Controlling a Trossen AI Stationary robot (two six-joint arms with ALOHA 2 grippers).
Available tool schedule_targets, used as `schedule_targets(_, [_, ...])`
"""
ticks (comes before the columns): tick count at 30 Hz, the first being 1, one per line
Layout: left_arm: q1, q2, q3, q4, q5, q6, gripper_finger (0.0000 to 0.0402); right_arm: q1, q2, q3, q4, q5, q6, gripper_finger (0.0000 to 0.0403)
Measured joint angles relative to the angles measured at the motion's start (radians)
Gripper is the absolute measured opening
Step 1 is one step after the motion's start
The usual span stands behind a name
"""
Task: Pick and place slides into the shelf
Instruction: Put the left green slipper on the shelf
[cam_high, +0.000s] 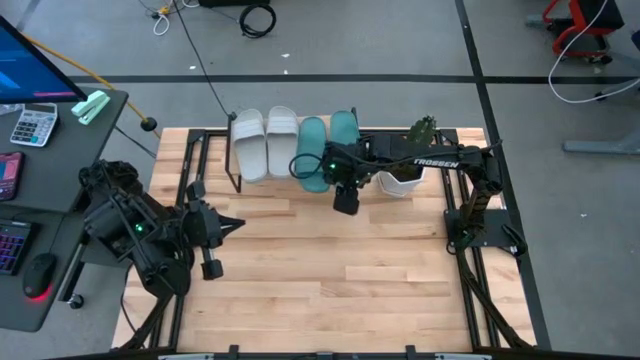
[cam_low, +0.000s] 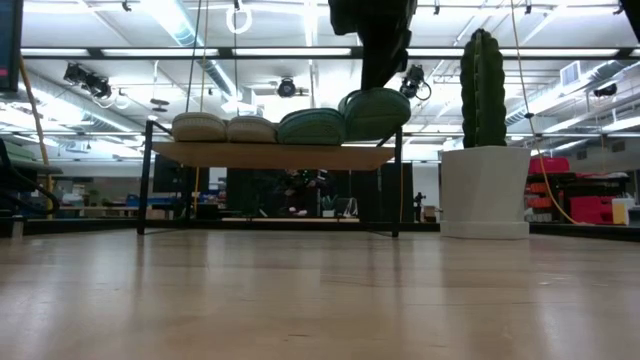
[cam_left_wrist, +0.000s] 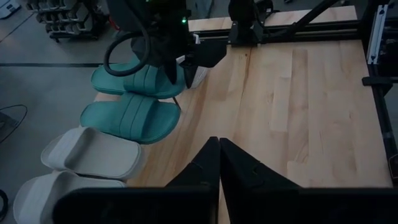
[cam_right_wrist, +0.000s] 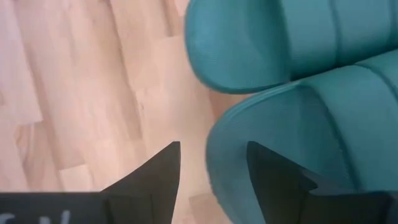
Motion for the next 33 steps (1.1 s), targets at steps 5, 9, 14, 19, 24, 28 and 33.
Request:
schedule_targets(5, [0.0, 0.0, 0.0, 0.0, -0.001, 0.0, 0.0009, -0.001, 0.0, 0.0, 0.0, -0.062, -0.009, 0.019])
schedule_targets(9, [0.0, 0.0, 0.0, 0.0, -0.001, -0.001, 0.0005, 0.005, 0.001, 0.008, -0.006, -0.069, -0.013, 0.019])
schedule_targets(14, [0.0, 0.0, 0.0, 0.0, -0.003, -0.001, 0.0017, 0.009, 0.001, 0.065, -0.005, -0.078, -0.034, 0.019])
schedule_targets(19, [0.0, 0.0, 0.0, 0.0, -0.008, -0.001, 0.0006, 0.009, 0.001, 0.166, -0.013, -0.069, -0.039, 0.0189])
schedule_targets(24, [0.0, 0.0, 0.0, 0.0, -0.009, -0.001, 0.0011, -0.022, 0.001, 0.288, -0.102, 0.051, -0.075, 0.0155])
schedule_targets(28, [0.0, 0.0, 0.0, 0.0, -0.009, -0.001, 0.0018, -0.077, 0.001, 0.317, -0.234, 0.109, -0.083, 0.009])
schedule_targets(33, [0.001, 0.0, 0.0, 0.0, -0.009, 0.0, 0.0005, -0.147, 0.001, 0.268, -0.322, 0.118, -0.1, 0.0017])
